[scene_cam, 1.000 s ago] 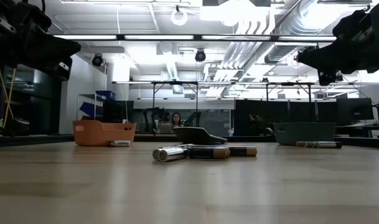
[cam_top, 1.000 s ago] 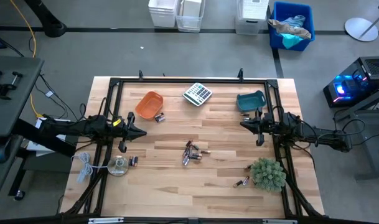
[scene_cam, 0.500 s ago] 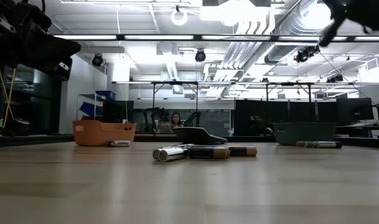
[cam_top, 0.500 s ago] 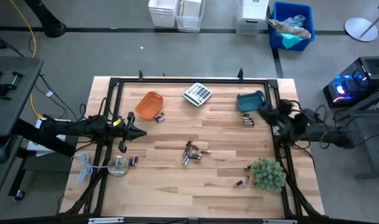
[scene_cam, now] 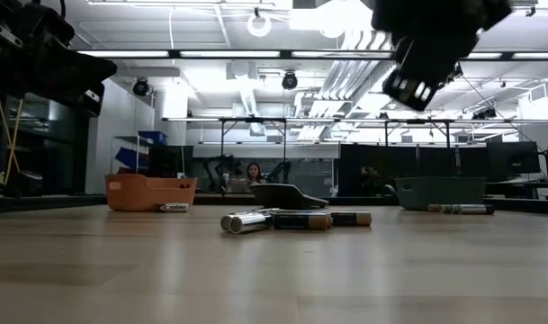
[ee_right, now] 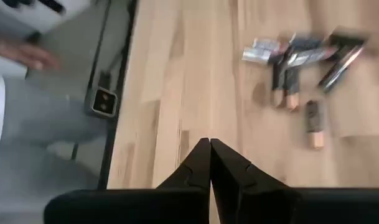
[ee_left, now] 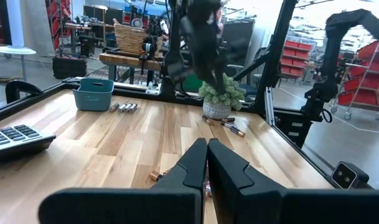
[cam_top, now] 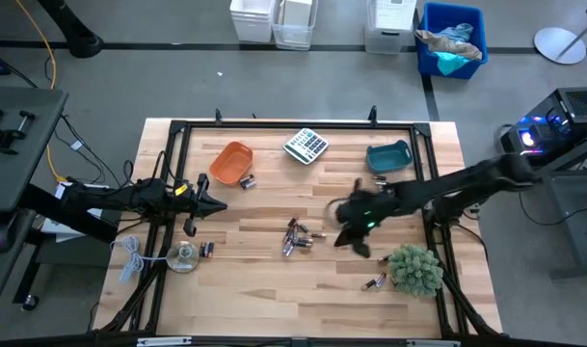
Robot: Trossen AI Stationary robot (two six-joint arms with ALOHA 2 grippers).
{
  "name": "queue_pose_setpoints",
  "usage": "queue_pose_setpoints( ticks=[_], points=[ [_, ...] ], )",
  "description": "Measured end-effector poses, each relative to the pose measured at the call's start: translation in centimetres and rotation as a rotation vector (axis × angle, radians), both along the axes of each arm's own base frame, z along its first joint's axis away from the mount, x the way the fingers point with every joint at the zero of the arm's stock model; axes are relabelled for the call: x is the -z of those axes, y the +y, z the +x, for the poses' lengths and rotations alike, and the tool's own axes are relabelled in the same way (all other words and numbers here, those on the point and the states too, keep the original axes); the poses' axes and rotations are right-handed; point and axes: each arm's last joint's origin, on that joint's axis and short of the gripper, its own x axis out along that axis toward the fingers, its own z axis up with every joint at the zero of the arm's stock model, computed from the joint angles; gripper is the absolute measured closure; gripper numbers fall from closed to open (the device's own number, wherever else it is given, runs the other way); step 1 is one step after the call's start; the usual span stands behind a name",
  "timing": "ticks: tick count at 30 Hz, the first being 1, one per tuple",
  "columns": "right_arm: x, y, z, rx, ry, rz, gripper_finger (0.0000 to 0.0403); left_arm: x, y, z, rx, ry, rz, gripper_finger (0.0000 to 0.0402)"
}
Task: Sort batteries
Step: Put the golden battery into the blue bin
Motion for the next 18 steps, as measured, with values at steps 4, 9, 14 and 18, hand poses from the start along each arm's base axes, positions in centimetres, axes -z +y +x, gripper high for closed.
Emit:
queue_pose_setpoints(
  ticks=[4,9,14,18],
  points=[
    [1.6,0.7,3.7,0.019,0.131,-0.041,0.0363,0.0,0.0,0.0,0.000,0.000,0.000,0.0396],
    [3.1,0.6,7.4,0.025,0.269,-0.174,0.0281,0.0,0.0,0.0,0.000,0.000,0.000,0.0396],
    [3.6,0.3,9.0,-0.004,0.353,-0.378,0.0222,0.0,0.0,0.0,0.000,0.000,0.000,0.0396],
    [3.3,0.3,9.5,0.011,0.333,-0.423,0.0220,0.0,0.0,0.0,0.000,0.000,0.000,0.0396]
  ],
)
